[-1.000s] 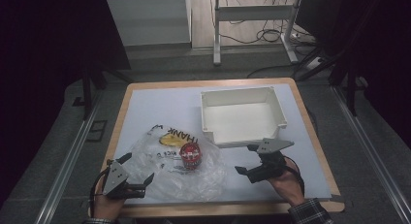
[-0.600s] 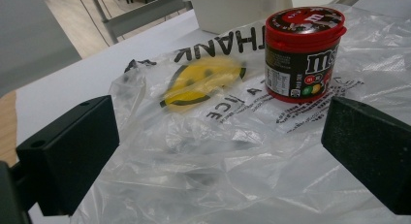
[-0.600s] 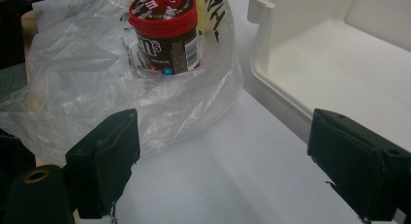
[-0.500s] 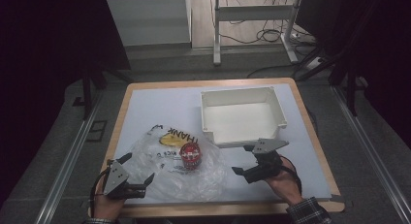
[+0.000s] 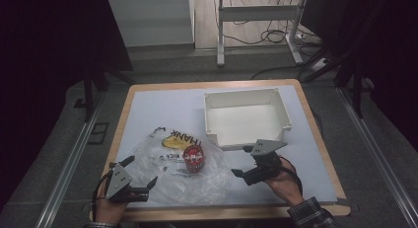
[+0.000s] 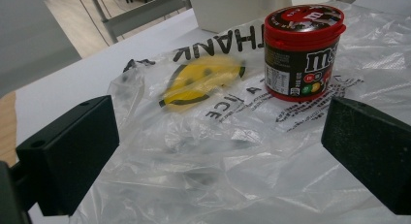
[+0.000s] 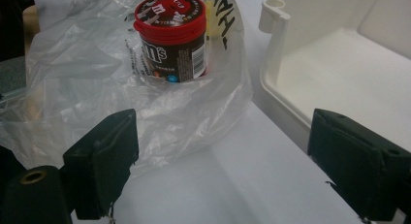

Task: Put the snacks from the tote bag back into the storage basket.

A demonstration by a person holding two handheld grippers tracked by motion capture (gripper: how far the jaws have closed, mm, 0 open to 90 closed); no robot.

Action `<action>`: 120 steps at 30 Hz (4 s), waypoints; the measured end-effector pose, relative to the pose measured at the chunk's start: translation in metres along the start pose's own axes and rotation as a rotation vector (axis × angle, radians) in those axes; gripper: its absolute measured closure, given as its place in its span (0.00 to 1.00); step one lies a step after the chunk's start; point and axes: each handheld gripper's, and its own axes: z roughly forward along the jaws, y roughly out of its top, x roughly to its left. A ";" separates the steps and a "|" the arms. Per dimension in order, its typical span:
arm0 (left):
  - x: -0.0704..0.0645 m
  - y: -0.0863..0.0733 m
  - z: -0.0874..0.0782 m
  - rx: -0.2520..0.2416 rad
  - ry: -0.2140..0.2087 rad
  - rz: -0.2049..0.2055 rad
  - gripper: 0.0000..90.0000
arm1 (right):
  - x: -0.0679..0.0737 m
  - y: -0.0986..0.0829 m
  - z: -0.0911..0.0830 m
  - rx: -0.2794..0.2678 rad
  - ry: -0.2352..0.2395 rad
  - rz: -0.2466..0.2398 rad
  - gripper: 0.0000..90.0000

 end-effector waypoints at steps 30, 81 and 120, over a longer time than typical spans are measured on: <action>0.000 0.000 0.000 0.003 0.002 0.003 0.00 | 0.003 0.024 0.031 0.037 0.030 -0.036 0.13; -0.001 0.000 0.000 -0.006 -0.006 -0.003 0.00 | 0.010 0.068 0.091 0.223 0.160 -0.118 0.06; -0.001 -0.001 0.000 0.010 0.005 0.016 0.00 | 0.025 0.089 0.160 0.497 0.137 -0.204 0.11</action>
